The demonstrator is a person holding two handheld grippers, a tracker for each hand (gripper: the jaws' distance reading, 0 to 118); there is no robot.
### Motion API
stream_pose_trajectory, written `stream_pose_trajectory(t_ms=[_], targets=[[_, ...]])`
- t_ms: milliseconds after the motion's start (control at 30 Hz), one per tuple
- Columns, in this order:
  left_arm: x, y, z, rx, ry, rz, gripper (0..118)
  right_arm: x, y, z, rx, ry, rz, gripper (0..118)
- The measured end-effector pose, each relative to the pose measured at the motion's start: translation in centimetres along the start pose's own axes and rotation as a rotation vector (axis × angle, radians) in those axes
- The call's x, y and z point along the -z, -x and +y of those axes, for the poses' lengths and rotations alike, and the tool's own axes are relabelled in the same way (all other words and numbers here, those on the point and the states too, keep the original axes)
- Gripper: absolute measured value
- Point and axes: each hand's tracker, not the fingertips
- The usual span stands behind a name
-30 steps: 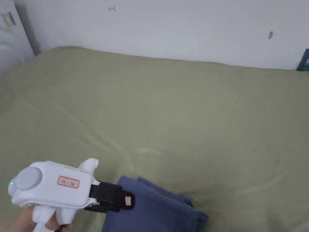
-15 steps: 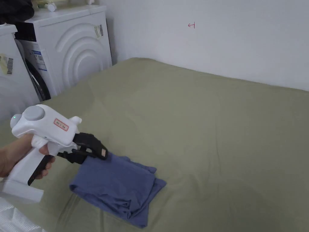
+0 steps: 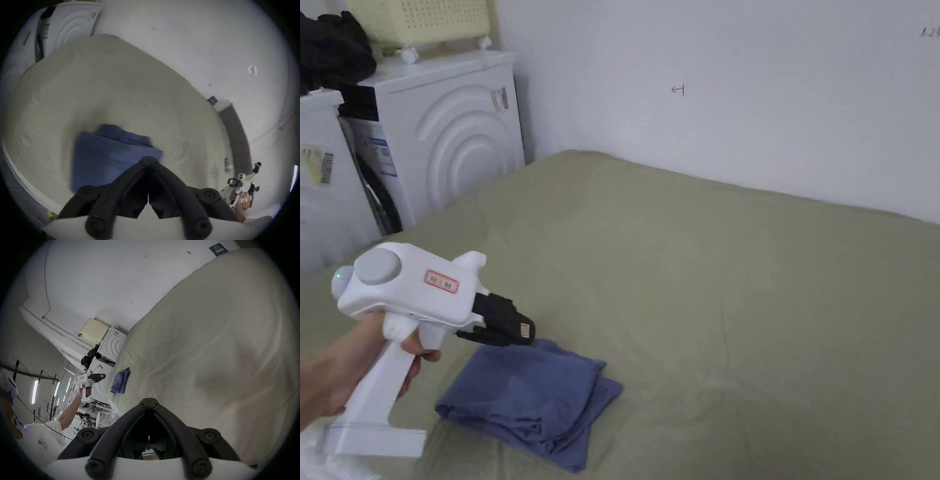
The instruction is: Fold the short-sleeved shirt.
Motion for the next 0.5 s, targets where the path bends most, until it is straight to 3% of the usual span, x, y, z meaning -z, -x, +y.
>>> stream_pose_trajectory(t_ms=[100,167,233,300,500], targets=[[0.7,-7.7,-3.2,0.119,-0.09,-0.052,0,-1.7,2.4,1.3,-0.076,-0.07,-0.052,0],[0.8,-12.8,-5.2,0.192,-0.152,-0.05,0,-3.0,5.0,2.2,-0.186,-0.154,-0.187,0],[0.8,-19.0,-7.8,0.263,-0.248,-0.012,0,-4.0,8.1,2.9,-0.335,-0.282,-0.403,0],[1.1,-23.8,-9.7,0.425,-0.41,0.113,0,-4.6,11.2,3.1,-0.465,-0.419,-0.566,0],[2.4,-34.1,-16.2,0.588,-0.661,0.218,0,-5.7,16.2,3.0,-0.688,-0.644,-0.731,0]])
